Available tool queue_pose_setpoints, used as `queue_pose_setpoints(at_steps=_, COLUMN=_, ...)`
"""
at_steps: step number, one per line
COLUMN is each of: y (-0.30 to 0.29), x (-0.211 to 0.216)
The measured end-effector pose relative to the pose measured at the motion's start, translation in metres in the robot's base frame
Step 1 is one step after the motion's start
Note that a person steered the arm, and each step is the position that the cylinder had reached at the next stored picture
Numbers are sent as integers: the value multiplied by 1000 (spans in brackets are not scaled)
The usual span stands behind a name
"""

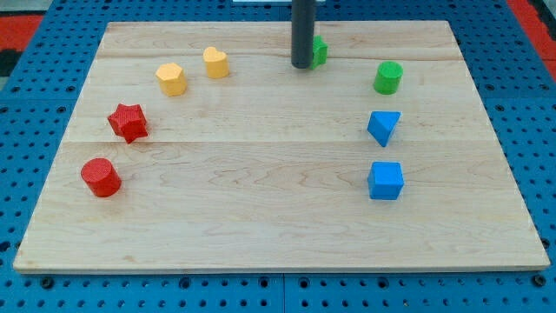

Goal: Push the green star to the top right

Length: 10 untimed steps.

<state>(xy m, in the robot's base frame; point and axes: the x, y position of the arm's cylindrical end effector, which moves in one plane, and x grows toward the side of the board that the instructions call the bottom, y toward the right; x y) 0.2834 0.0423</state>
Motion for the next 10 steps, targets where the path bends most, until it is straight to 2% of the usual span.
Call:
queue_pose_setpoints(at_steps=2, y=-43, x=-18)
queue_pose_setpoints(at_steps=4, y=23, x=-34)
queue_pose_setpoints(at_steps=7, y=93, x=-35)
queue_pose_setpoints(at_steps=8, y=109, x=-35)
queue_pose_setpoints(at_steps=10, y=106, x=-34)
